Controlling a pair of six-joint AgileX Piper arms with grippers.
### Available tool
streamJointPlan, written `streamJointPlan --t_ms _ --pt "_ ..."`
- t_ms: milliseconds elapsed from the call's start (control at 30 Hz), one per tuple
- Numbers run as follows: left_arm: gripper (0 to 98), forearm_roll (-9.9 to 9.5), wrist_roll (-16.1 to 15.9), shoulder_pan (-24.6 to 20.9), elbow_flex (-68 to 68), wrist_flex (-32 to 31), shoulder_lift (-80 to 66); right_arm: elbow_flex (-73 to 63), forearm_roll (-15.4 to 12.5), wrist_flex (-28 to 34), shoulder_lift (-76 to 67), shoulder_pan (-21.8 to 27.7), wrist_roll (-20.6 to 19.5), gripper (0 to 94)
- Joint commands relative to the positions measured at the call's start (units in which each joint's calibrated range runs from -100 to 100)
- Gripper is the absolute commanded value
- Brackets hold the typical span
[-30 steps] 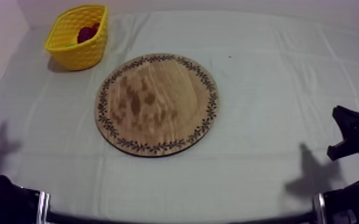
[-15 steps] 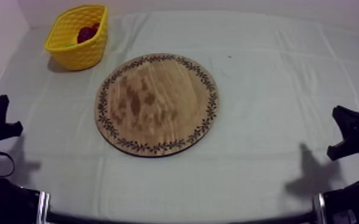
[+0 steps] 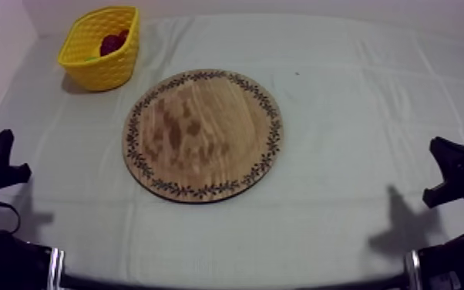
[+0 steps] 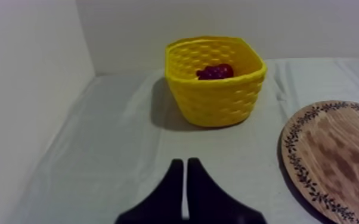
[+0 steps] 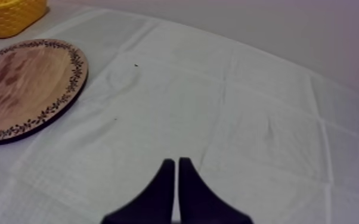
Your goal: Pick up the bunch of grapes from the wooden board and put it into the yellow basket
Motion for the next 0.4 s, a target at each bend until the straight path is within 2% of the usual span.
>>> streamJointPlan --t_ms 0,367 --pt "0.0 0.03 0.22 0.03 0.00 0.35 -0.01 -0.03 0.01 -0.04 -0.01 0.02 0.02 0.4" --pt "0.0 0.34 0.00 -1.38 -0.12 2.19 -0.09 -0.03 0.01 -0.04 -0.01 0.02 0.02 0.4"
